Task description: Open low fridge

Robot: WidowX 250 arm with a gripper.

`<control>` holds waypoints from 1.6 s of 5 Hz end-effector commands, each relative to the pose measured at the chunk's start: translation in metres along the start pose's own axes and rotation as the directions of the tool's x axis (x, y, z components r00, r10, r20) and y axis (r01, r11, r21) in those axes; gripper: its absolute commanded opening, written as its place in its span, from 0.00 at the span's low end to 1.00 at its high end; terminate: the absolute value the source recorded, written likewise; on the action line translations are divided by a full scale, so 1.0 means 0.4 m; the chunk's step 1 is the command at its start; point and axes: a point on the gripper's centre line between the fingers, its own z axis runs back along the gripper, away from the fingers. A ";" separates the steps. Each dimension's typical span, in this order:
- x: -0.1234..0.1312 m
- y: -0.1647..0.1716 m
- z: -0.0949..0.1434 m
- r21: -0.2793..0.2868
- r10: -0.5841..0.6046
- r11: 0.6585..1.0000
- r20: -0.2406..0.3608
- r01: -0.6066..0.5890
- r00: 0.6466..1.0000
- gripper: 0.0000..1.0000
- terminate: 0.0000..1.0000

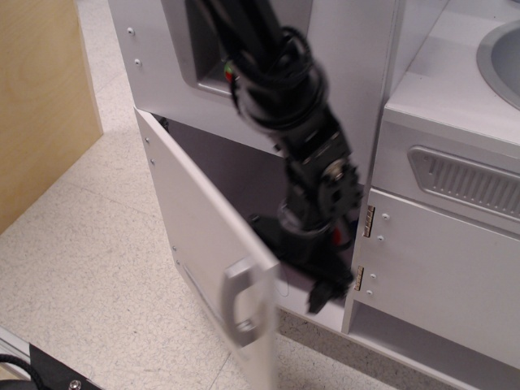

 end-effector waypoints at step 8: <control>-0.213 0.377 0.028 0.100 -0.091 0.992 0.103 0.080 0.991 1.00 0.00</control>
